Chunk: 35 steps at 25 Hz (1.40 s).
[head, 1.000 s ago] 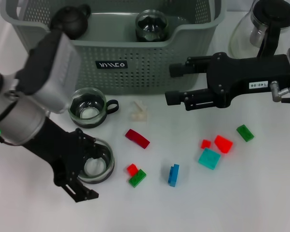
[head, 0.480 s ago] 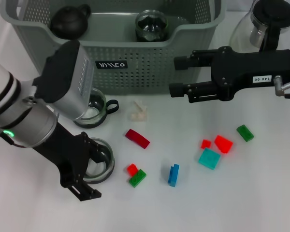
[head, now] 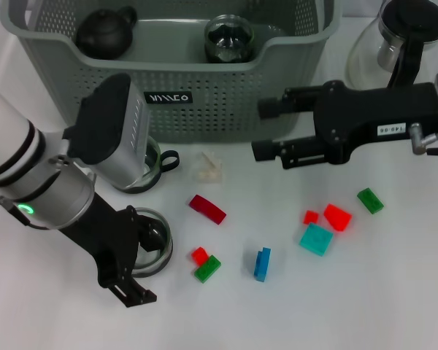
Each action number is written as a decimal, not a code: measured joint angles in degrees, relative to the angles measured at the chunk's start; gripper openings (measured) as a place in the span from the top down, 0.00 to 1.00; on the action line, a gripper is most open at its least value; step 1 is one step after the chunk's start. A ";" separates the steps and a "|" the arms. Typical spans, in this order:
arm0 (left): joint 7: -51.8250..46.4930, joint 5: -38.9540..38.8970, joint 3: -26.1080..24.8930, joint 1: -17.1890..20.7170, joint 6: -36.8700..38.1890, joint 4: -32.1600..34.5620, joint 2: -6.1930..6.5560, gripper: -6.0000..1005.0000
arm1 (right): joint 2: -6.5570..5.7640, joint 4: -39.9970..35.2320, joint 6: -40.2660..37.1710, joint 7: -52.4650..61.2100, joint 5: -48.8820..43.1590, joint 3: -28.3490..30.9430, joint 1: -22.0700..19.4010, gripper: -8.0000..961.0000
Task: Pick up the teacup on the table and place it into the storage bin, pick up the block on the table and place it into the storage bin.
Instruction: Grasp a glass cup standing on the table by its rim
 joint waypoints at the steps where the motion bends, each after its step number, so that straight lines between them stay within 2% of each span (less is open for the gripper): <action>1: -0.24 0.00 0.42 0.00 -0.22 -0.22 0.00 0.19 | -0.05 0.00 -0.01 0.00 0.00 -0.42 -0.02 0.17; 5: -0.98 0.17 1.79 0.00 -0.75 -0.68 0.00 0.20 | -0.08 0.00 0.22 0.17 -1.55 -2.25 0.03 0.17; 10: -1.44 0.62 2.54 0.07 -2.17 -0.70 0.00 0.21 | 0.61 0.02 2.92 0.81 -4.95 -2.36 0.68 0.17; 21: -2.27 1.50 4.18 -0.07 -2.90 -0.72 0.04 0.23 | 0.92 0.09 3.74 0.39 -5.06 -1.89 0.52 0.17; 26: -2.54 1.50 4.22 -0.09 -3.19 -1.11 0.08 0.40 | 0.85 0.09 3.74 0.37 -4.94 -1.60 0.42 0.17; 31: -2.73 1.56 4.42 0.06 -3.25 -0.94 0.00 0.64 | 0.83 0.09 3.73 0.35 -4.79 -1.59 0.30 0.17; 35: -2.77 1.58 5.09 0.35 -3.14 -0.59 0.00 0.72 | 0.83 0.09 3.67 0.35 -4.76 -1.59 0.21 0.17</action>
